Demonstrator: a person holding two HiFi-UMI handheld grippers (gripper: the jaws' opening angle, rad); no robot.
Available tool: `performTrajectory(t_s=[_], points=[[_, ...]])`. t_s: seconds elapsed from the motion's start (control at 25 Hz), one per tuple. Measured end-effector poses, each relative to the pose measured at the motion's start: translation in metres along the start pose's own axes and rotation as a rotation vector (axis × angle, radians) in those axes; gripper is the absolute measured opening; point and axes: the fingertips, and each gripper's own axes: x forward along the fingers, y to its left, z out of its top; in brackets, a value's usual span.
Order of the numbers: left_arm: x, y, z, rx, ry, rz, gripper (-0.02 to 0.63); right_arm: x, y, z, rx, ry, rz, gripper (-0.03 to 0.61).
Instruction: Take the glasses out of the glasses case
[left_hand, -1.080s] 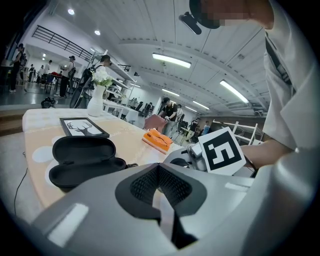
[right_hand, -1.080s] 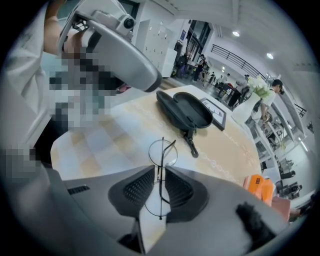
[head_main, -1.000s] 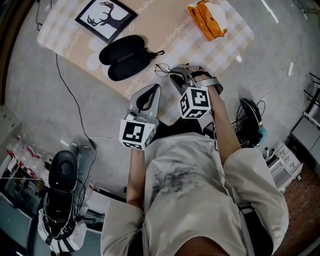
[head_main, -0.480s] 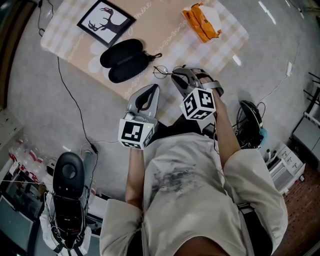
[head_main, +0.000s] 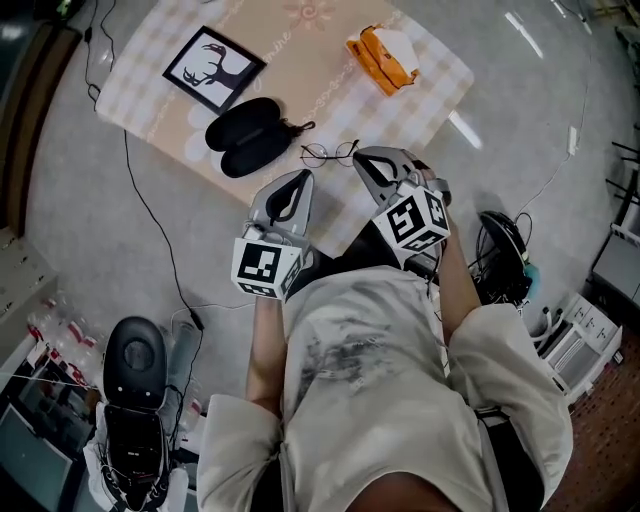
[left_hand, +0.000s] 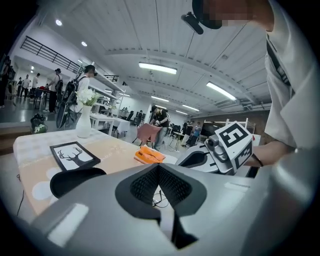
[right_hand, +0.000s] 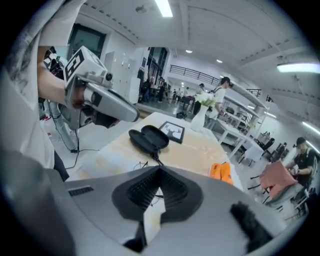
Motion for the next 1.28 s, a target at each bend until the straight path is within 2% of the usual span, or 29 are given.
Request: performTrajectory(t_s=[0.28, 0.6, 0.92, 1.28], points=[[-0.008, -0.009, 0.024, 0.054, -0.048, -0.028, 0.009, -0.047, -0.011, 0.014, 0.214, -0.153, -0.082, 0.017], [-0.021, -0.022, 0.016, 0.074, -0.036, -0.041, 0.008, -0.083, -0.006, 0.014, 0.445, -0.307, -0.091, 0.017], [-0.033, -0.028, 0.007, 0.071, -0.019, -0.033, 0.009, -0.093, 0.005, 0.014, 0.479, -0.343, -0.076, 0.015], [-0.036, -0.031, 0.011, 0.072, -0.029, -0.023, 0.009, -0.097, 0.010, 0.020, 0.462, -0.363, -0.056, 0.015]])
